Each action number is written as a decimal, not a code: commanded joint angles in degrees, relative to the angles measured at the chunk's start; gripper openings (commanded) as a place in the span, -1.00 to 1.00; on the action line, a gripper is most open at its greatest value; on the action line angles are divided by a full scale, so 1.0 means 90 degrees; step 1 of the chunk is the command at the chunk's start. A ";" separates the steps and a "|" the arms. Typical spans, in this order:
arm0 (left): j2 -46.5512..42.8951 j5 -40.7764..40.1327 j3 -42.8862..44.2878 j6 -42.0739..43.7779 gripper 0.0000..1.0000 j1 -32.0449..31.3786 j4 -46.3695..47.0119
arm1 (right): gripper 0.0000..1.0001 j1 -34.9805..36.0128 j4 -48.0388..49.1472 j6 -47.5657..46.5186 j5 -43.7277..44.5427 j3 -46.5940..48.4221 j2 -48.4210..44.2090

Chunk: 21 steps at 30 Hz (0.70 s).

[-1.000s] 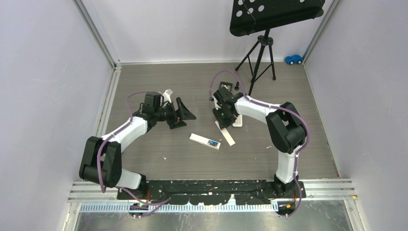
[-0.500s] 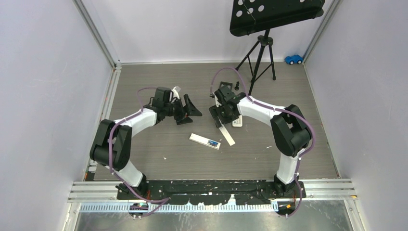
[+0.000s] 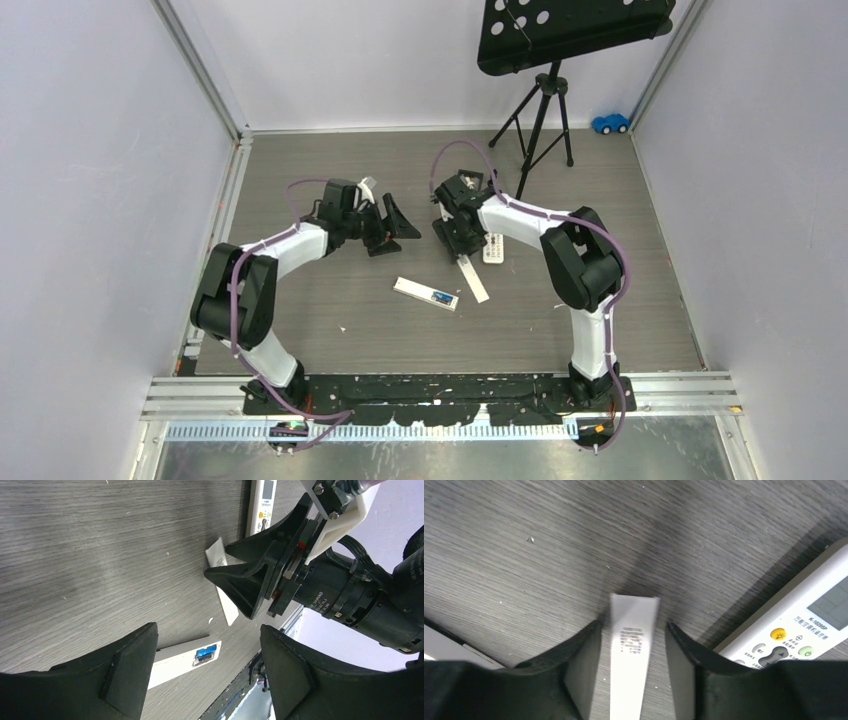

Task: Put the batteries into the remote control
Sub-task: Pick up the battery cover at the center of the board.

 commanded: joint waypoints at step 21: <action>0.0507 0.0274 0.0424 0.0047 0.51 -0.0108 0.0501 | -0.30 0.0051 0.0324 -0.0032 -0.0197 -0.0205 -0.1039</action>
